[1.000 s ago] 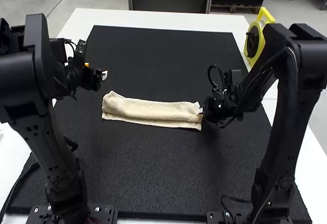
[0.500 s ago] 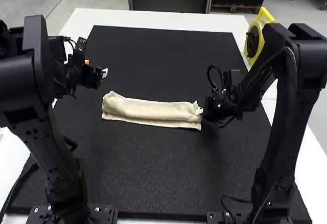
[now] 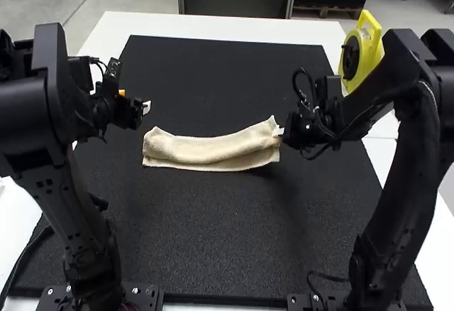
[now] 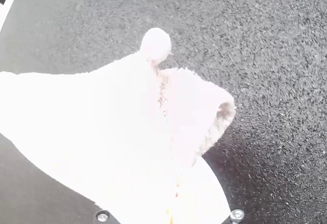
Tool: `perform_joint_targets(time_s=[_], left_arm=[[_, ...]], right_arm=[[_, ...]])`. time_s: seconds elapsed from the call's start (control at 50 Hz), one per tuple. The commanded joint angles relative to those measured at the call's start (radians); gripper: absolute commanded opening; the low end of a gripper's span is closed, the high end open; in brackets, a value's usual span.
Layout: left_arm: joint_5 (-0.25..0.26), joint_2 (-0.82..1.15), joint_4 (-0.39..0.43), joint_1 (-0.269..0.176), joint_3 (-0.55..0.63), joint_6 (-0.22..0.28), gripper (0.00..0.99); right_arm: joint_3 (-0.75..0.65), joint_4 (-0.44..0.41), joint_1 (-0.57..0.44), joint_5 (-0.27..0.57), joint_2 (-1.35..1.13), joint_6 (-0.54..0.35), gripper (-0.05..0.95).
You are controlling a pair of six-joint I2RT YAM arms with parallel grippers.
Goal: Fold the towel.
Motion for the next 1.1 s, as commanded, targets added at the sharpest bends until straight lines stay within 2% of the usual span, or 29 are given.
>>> perform_joint_targets(time_s=[0.0, 0.32, 0.74, 0.86, 1.08], left_arm=[[0.015, -0.021, 0.006, 0.005, 0.003, -0.006, 0.961], [0.015, -0.021, 0.003, 0.007, 0.002, -0.004, 0.962], [0.015, -0.022, 0.01, 0.008, -0.011, -0.006, 0.962], [0.015, -0.021, 0.013, 0.03, -0.011, -0.006, 0.962], [0.015, -0.021, 0.027, 0.108, -0.011, -0.001, 0.962]], right_arm=[[0.03, -0.007, 0.023, -0.017, -0.047, 0.029, -0.02], [0.08, -0.019, 0.144, -0.04, -0.075, 0.083, -0.02], [0.142, -0.004, 0.327, -0.055, -0.041, 0.094, -0.02], [0.166, 0.01, 0.371, -0.063, -0.01, 0.094, -0.02], [0.223, 0.036, 0.443, -0.069, 0.054, 0.097, -0.02]])
